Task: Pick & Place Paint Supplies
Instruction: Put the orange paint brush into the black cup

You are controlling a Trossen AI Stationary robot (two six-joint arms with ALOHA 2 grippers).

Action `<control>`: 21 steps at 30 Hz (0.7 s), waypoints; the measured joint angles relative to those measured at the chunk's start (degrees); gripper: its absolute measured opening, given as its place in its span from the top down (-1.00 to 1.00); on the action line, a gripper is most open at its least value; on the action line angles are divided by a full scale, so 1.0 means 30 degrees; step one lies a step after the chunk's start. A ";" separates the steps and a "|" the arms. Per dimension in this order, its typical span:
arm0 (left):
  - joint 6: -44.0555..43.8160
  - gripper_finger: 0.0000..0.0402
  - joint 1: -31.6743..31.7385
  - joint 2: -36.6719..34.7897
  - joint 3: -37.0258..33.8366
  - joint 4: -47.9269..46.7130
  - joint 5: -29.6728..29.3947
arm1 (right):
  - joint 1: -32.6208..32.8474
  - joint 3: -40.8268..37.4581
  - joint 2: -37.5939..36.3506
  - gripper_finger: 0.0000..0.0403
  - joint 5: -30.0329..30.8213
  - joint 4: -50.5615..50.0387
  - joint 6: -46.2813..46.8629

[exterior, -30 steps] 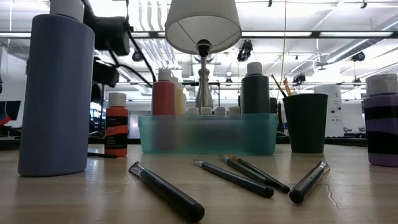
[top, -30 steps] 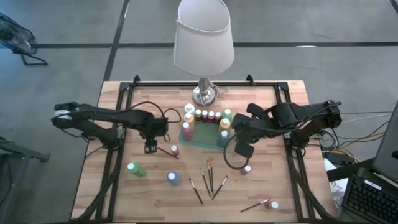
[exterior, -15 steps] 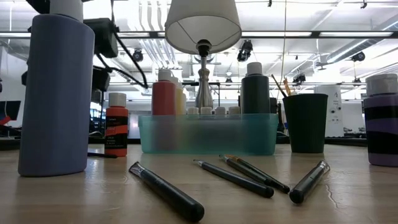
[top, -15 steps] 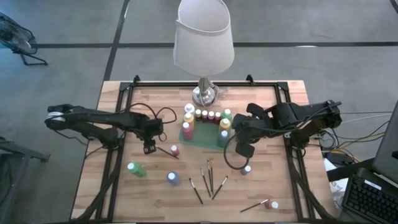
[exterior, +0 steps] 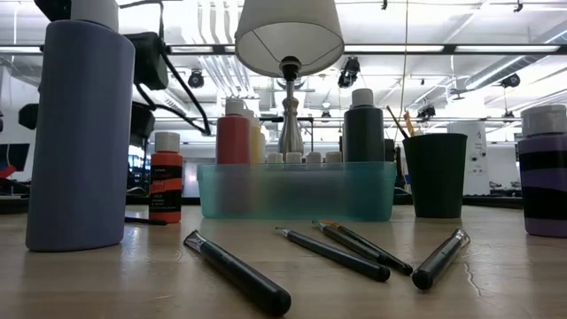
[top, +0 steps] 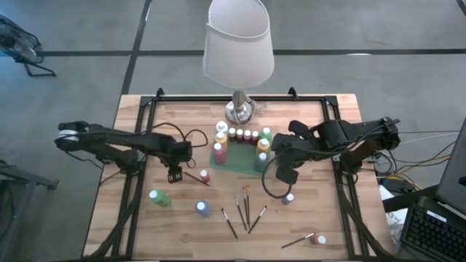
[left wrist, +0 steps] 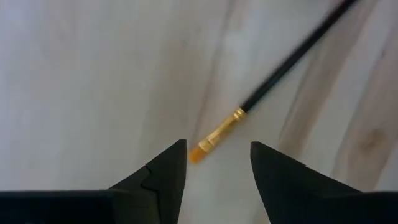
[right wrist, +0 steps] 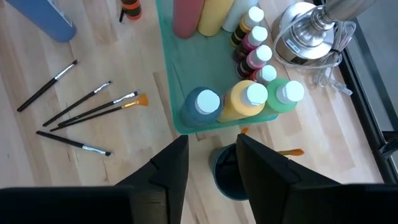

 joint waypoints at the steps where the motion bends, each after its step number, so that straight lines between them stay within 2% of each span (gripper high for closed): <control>1: -0.0021 0.09 -0.0007 0.0007 -0.0029 -0.0065 0.0045 | 0.0000 0.0000 0.0000 0.33 0.0000 0.0002 -0.0057; 10: -0.0086 0.10 -0.0080 0.0315 -0.0139 -0.0007 -0.0094 | 0.0000 0.0000 0.0000 0.40 0.0000 0.0000 -0.0219; 21: -0.0049 0.10 -0.0335 0.3255 -0.0092 0.0065 -0.0134 | 0.0004 0.0000 -0.0020 0.54 -0.0007 -0.0092 -0.0761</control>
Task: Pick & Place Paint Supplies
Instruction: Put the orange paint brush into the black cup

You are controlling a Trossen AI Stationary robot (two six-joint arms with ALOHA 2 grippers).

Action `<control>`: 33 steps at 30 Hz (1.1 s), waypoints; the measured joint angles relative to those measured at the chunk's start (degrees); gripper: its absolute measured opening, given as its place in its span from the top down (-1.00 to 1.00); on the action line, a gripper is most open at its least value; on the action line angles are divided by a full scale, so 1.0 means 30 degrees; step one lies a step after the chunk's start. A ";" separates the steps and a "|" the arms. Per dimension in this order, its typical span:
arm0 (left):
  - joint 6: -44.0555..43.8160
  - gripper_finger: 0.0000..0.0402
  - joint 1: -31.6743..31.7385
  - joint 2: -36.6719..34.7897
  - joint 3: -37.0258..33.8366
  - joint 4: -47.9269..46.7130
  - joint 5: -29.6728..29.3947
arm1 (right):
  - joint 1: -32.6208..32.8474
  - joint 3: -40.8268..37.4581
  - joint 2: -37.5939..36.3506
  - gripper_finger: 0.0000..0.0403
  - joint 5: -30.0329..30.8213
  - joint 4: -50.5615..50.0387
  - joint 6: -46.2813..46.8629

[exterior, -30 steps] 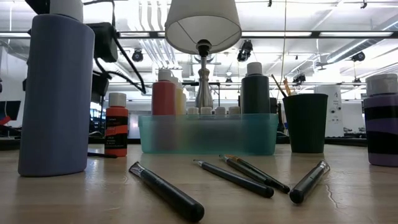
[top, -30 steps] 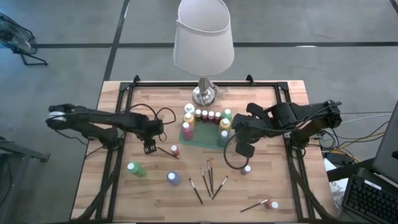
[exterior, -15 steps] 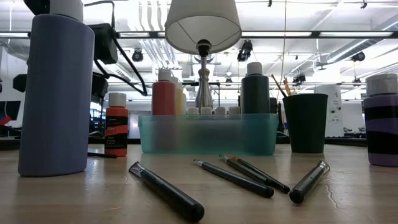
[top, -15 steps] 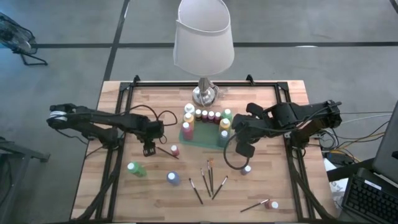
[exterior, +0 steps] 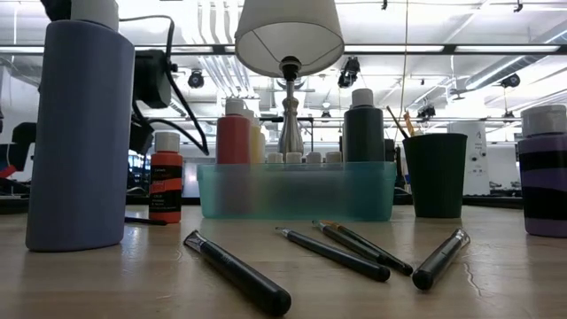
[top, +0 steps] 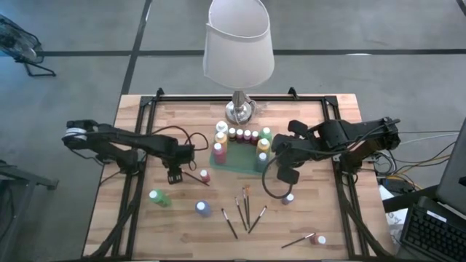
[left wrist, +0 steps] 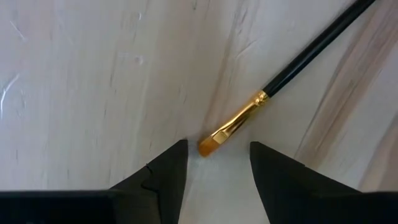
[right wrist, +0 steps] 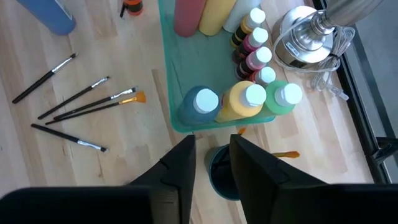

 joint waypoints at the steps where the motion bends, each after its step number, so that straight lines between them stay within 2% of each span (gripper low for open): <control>1: 0.0025 0.10 -0.0048 0.0070 -0.0014 0.0015 -0.0026 | -0.0004 -0.0005 -0.0023 0.55 0.0000 -0.0010 -0.0003; 11: -0.0020 0.14 -0.0081 0.0345 -0.0047 0.0066 -0.0052 | -0.0004 -0.0007 -0.0177 0.65 0.0001 -0.0025 -0.0617; 21: -0.0109 0.62 -0.0081 0.0337 -0.0069 0.0051 -0.0597 | -0.0004 -0.0007 -0.0177 0.71 0.0000 0.0035 -0.0652; 28: -0.0118 0.95 -0.0081 0.0345 -0.0076 0.0189 -0.0461 | -0.0004 -0.0007 -0.0177 0.61 0.0000 0.0062 -0.0645; 33: 0.0117 0.98 -0.0081 0.0316 -0.0024 0.0139 -0.0020 | -0.0004 -0.0004 -0.0177 0.53 0.0000 0.0062 -0.0647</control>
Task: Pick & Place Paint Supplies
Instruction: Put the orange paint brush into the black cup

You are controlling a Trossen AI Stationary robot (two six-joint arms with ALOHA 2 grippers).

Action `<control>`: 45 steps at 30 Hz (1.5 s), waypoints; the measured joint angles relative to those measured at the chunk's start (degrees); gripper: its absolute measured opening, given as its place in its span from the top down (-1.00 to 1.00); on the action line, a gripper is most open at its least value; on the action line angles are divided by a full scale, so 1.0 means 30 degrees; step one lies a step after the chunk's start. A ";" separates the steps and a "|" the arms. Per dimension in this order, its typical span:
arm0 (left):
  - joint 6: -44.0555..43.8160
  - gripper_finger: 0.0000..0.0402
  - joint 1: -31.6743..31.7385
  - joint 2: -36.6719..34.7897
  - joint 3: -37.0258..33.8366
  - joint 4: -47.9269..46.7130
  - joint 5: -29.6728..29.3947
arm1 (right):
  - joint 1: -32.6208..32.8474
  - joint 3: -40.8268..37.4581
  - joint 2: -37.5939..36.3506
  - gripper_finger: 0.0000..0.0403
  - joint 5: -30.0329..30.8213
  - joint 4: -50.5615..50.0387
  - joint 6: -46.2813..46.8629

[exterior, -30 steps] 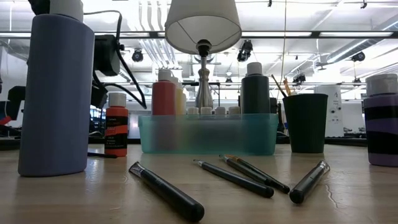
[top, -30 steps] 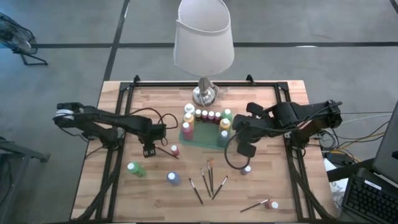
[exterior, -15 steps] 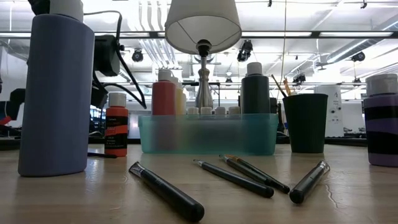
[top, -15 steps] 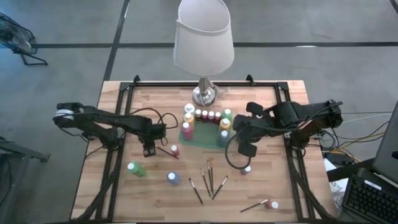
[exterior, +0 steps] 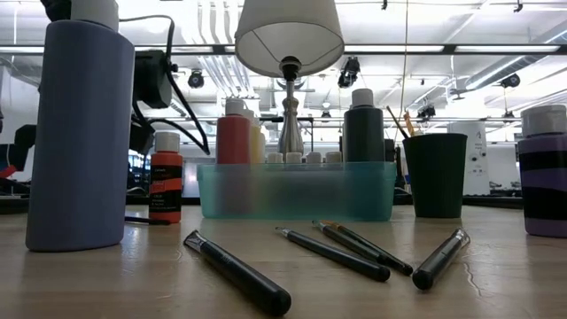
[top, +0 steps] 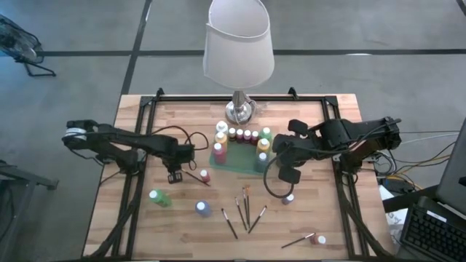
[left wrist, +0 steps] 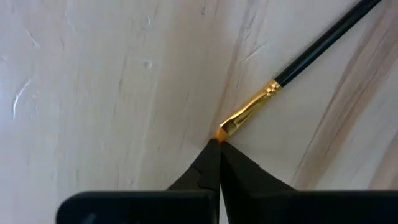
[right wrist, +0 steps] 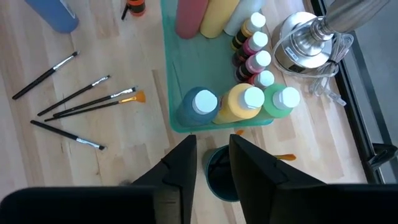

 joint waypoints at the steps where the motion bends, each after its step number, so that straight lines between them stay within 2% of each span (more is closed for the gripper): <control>1: 0.0124 0.98 0.0005 -0.0032 0.0074 -0.0077 0.0151 | 0.0000 -0.0003 0.0000 0.52 -0.0002 0.0000 -0.0004; 4: 0.0392 0.99 0.0007 -0.0285 0.0261 -0.0248 0.1012 | 0.0000 -0.0003 0.0000 0.49 0.0000 0.0007 0.0003; 14: 0.0939 0.99 -0.0020 -0.1336 0.0412 -0.1019 0.5762 | 0.0000 -0.0003 0.0000 0.43 -0.0007 0.0018 0.0083; 22: 0.0865 1.00 0.0007 -0.1911 0.0779 -0.1128 0.6954 | 0.0000 0.0001 0.0000 0.43 -0.0007 0.0051 0.0080; 26: 0.0941 1.00 0.0007 -0.2449 0.1383 -0.1223 0.6593 | 0.0000 -0.0003 0.0000 0.50 -0.0007 0.0062 0.0083; 35: 0.2215 1.00 0.0015 -0.4547 0.3096 -0.2226 0.4161 | 0.0000 -0.0003 0.0000 0.68 -0.0013 0.0086 0.0150; 45: 0.2176 1.00 -0.0024 -0.4970 0.3278 -0.2344 0.3734 | 0.0000 -0.0003 0.0000 0.74 -0.0007 0.0222 0.0108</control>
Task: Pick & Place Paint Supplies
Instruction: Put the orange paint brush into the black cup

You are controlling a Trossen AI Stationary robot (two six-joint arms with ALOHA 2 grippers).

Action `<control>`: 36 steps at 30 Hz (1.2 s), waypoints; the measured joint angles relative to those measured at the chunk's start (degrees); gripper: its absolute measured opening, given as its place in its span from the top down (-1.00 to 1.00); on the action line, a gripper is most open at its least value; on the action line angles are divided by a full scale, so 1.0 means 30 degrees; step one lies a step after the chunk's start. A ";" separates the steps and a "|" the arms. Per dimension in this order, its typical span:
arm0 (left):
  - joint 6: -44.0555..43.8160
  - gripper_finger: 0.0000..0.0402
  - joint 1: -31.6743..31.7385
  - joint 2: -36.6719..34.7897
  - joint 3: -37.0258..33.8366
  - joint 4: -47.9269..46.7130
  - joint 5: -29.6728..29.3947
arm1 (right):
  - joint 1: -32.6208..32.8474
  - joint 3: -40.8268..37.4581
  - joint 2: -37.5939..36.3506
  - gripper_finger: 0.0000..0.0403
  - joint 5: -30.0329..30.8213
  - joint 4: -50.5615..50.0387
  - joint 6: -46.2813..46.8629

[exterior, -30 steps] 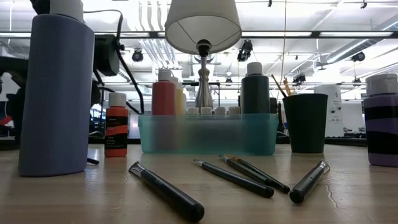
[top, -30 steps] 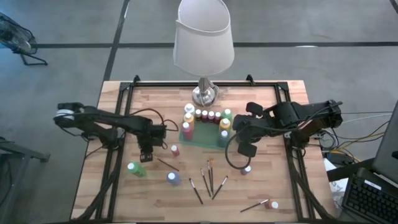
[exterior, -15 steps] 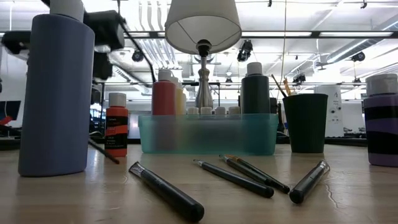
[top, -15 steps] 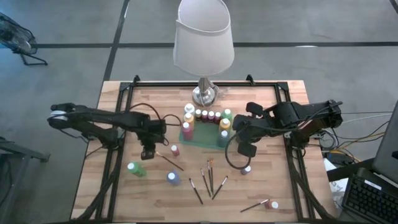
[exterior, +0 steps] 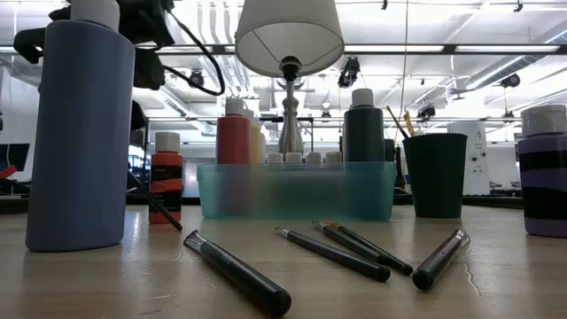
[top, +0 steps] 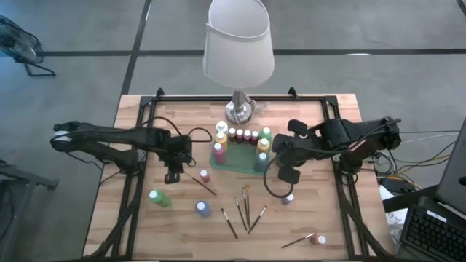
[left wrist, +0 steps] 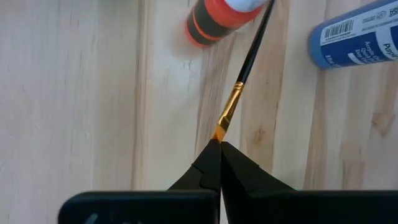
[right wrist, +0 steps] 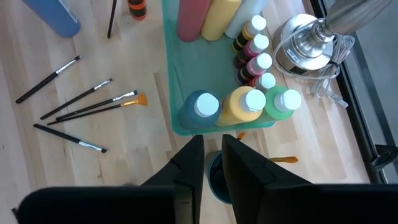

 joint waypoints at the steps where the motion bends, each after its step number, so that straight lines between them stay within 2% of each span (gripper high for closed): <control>1: -0.0030 1.00 -0.0048 -0.0001 0.0126 -0.0210 -0.0009 | 0.0000 0.0003 0.0000 0.73 -0.0003 0.0007 0.0012; 16: 0.0715 1.00 -0.1113 -0.0131 0.4376 -0.1555 -0.0038 | -0.0007 0.0000 0.0007 0.47 -0.0010 0.1500 -0.0396; 25: 0.0775 0.98 -0.1555 -0.0002 0.4034 -0.1977 -0.1033 | 0.0000 0.0002 0.0007 0.35 -0.0243 0.1498 -0.0389; 28: 0.0359 0.89 -0.1912 0.0200 0.3220 -0.0908 -0.1556 | -0.0007 0.0001 0.0007 0.32 -0.0240 0.1498 -0.0389; 30: -0.0051 0.80 -0.2124 0.0422 0.2794 -0.0841 -0.2938 | -0.0007 0.0000 0.0007 0.30 -0.0233 0.1491 -0.0389; 32: -0.0630 0.69 -0.2144 0.0690 0.2399 -0.0901 -0.4435 | -0.0007 0.0002 0.0007 0.29 -0.0226 0.1491 -0.0388; 36: -0.1513 0.41 -0.2161 0.1428 0.1817 -0.0018 -0.5233 | -0.0007 0.0000 0.0007 0.27 -0.0204 0.1461 -0.0389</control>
